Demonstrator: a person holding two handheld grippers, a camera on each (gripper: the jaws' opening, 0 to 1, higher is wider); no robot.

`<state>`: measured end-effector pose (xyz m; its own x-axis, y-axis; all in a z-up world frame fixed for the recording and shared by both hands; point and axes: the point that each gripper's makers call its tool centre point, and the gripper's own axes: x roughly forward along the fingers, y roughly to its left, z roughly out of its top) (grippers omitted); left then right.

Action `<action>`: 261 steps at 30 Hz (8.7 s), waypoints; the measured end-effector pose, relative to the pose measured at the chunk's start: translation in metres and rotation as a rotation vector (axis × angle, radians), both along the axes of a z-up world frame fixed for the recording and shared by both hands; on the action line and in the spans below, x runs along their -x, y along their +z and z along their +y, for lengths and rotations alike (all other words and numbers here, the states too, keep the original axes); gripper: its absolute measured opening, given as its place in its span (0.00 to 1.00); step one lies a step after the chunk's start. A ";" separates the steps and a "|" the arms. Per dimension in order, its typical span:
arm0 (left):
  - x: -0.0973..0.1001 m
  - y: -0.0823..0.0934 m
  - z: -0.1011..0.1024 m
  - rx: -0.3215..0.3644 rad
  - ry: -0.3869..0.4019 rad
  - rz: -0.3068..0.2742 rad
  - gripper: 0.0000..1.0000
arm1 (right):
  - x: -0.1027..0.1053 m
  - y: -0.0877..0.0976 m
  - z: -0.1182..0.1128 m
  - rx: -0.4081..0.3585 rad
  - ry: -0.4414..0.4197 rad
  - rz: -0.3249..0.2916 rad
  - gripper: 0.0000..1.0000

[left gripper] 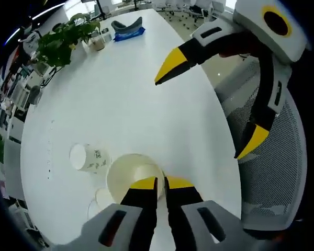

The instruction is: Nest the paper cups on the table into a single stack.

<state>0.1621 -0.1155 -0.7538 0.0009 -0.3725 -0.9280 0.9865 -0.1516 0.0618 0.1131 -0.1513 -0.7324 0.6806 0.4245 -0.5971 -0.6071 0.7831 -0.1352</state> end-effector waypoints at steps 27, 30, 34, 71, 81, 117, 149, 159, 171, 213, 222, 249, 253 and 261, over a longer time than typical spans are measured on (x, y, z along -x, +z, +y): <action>-0.016 0.047 0.022 0.339 0.397 -0.011 0.33 | -0.009 0.004 -0.002 -0.030 -0.003 -0.012 0.77; -0.016 0.057 0.034 0.424 0.516 0.014 0.40 | -0.010 0.005 -0.004 -0.041 -0.008 -0.011 0.77; -0.018 0.066 0.056 0.526 0.649 0.016 0.45 | -0.015 0.003 -0.008 -0.033 -0.005 -0.005 0.77; 0.042 0.026 0.149 0.617 1.017 0.035 0.60 | -0.114 0.030 0.006 -0.074 -0.035 0.011 0.70; 0.036 0.028 0.146 0.664 1.039 0.034 0.60 | -0.154 0.029 0.018 -0.110 -0.069 0.082 0.68; 0.024 0.017 0.151 0.657 1.058 0.060 0.57 | -0.209 -0.070 0.020 0.029 -0.070 0.234 0.55; 0.019 0.042 0.145 0.832 1.080 0.142 0.57 | -0.194 0.030 0.008 -0.034 0.035 0.053 0.38; 0.014 0.056 0.130 0.924 1.075 0.195 0.59 | -0.157 0.062 0.025 -0.094 0.093 0.034 0.38; 0.017 0.064 0.114 0.987 1.066 0.253 0.59 | -0.127 0.097 0.057 -0.208 0.127 0.013 0.38; 0.012 0.112 0.103 1.184 0.817 0.076 0.08 | -0.059 0.128 0.154 -0.445 0.350 0.156 0.40; 0.034 0.095 0.108 1.024 0.709 0.045 0.00 | -0.051 0.109 0.148 -0.362 0.396 0.193 0.39; 0.049 0.105 0.115 1.009 0.677 0.051 0.06 | -0.019 0.086 0.155 -0.515 0.368 0.381 0.40; 0.058 0.101 0.111 0.985 0.652 0.083 0.03 | -0.015 0.083 0.151 -0.488 0.399 0.369 0.41; 0.068 0.101 0.103 0.979 0.633 0.115 0.00 | -0.007 0.081 0.144 -0.449 0.413 0.346 0.41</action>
